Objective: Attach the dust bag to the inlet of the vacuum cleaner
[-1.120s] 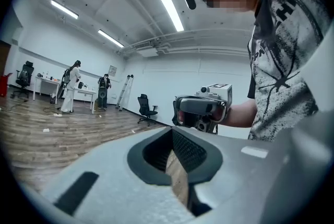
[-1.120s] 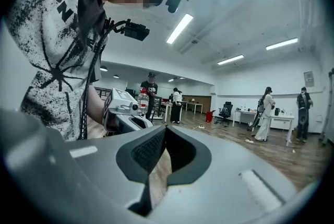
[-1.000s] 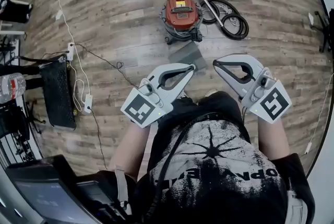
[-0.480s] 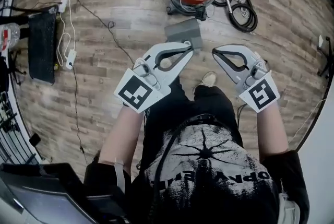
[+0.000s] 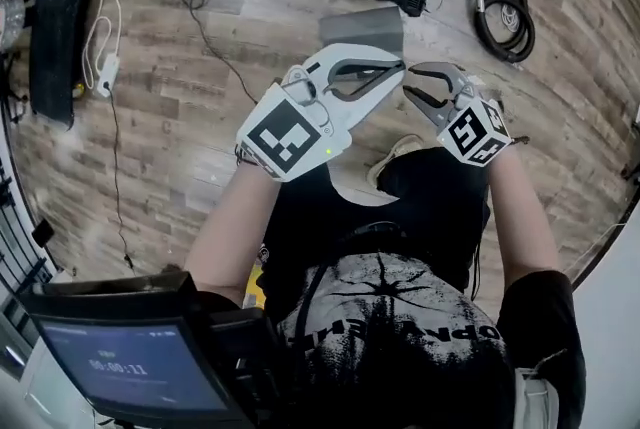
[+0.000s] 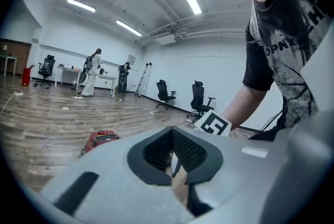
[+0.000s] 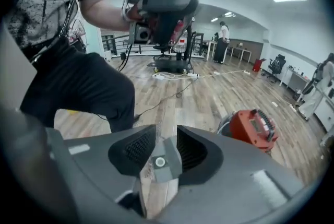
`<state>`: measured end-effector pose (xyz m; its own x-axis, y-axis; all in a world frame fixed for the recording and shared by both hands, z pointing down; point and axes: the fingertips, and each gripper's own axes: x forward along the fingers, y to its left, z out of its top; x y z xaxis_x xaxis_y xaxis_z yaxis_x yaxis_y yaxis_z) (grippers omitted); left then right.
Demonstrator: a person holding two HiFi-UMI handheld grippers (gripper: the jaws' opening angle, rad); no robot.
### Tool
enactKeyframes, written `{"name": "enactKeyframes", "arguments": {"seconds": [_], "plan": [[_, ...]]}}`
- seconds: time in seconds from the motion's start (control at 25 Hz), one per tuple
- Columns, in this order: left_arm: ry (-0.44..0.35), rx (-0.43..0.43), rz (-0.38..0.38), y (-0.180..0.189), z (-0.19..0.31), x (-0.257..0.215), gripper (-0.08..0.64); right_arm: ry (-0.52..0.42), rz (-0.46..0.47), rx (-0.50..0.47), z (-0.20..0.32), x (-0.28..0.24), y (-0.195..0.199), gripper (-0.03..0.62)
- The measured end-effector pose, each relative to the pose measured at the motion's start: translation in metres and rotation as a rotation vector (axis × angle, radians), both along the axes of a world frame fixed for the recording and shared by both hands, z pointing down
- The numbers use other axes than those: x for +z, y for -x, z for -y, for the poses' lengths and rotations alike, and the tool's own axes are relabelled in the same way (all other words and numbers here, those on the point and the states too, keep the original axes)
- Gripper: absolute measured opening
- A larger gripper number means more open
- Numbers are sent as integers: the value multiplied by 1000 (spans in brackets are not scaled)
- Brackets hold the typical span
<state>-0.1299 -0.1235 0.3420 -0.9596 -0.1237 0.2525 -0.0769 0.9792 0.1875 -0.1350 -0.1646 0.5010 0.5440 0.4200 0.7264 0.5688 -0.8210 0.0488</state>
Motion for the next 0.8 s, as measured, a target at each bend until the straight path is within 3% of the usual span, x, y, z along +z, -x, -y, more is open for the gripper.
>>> {"name": "enactKeyframes", "arguments": {"seconds": [0.24,0.48,0.64,0.8], "plan": [[22,120,-29,35,-5,136,3,-150,131,-64,30,216,5,213],[22,145,-40,44,-5,225,3,-269,260,-168,52,388,6,219],[30,100,-85,33,8,271,3,-325,379,-303,72,477,13,219],[48,25,-153,27,14,289,3,-327,442,-272,79,521,26,218]]}}
